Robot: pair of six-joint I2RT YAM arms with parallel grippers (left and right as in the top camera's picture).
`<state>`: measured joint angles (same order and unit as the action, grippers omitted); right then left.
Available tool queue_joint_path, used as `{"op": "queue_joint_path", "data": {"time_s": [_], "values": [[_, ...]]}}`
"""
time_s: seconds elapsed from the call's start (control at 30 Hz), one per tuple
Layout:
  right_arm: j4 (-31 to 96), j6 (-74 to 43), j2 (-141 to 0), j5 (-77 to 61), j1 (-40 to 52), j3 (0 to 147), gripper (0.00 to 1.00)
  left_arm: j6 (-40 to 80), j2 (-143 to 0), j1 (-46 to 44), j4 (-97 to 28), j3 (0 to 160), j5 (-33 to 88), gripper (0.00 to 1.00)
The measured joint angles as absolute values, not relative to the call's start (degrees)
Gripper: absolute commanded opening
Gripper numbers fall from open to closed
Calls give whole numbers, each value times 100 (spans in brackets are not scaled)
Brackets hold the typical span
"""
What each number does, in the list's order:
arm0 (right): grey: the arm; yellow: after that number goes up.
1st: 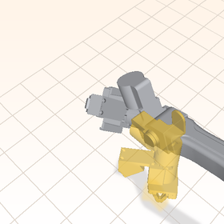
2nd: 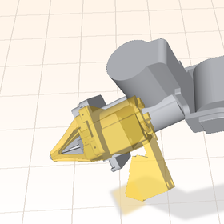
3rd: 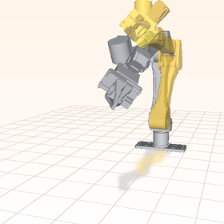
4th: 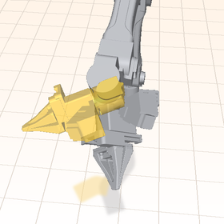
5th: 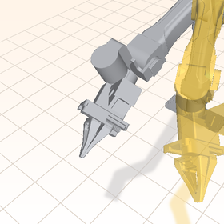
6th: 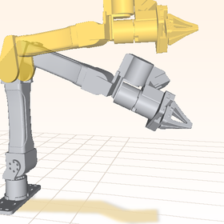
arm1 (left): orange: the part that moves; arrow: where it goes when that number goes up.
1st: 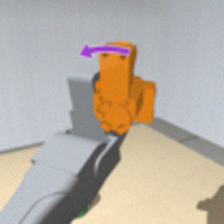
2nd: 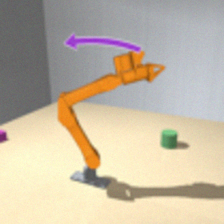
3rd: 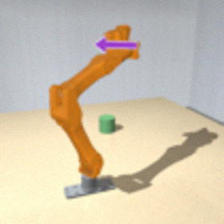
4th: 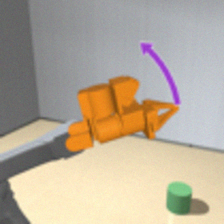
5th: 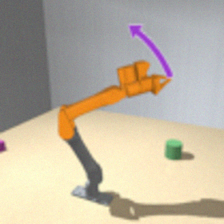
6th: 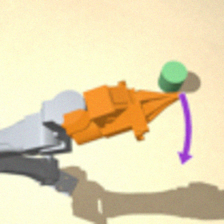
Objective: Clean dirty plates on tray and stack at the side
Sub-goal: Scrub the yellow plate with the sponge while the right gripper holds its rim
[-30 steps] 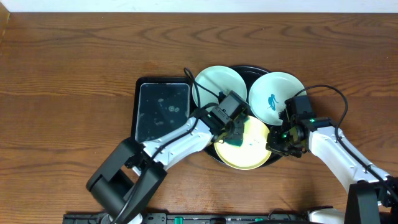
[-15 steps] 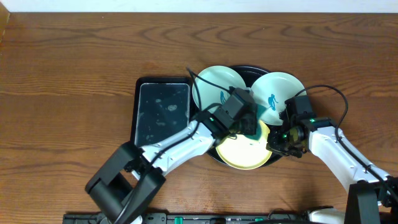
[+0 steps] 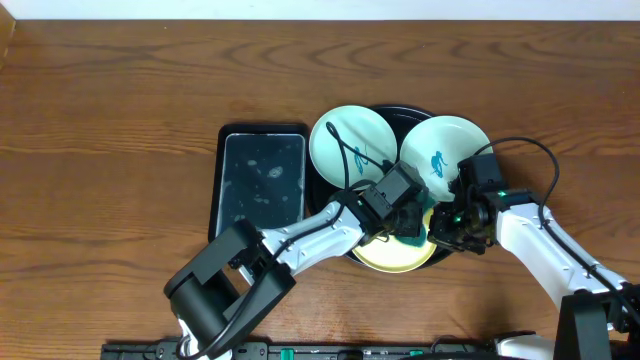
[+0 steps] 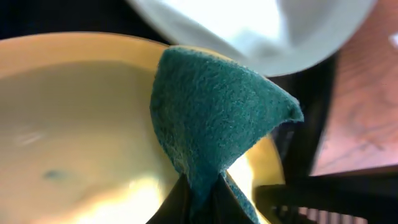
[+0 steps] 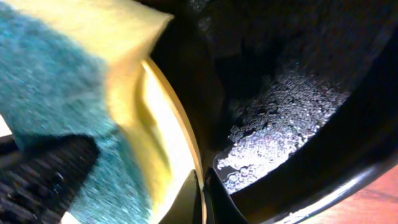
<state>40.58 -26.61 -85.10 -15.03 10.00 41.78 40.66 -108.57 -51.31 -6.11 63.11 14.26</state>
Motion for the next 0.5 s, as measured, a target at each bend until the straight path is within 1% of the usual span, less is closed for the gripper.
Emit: {"op": "queue_joint_path", "data": {"time_s": [0.2, 0.4, 0.5], "values": [[4082, -2676, -8510, -1546, 1015, 4176, 1, 3879, -10761, -4901, -1479, 6431, 1015, 7], [4064, -2676, -8510, -1549, 1015, 4176, 1, 3544, -10543, -4576, -1699, 6364, 878, 7], [4071, -2676, -8510, -1522, 1015, 4176, 1, 3385, -10191, -4506, -1649, 6239, 705, 8]]}}
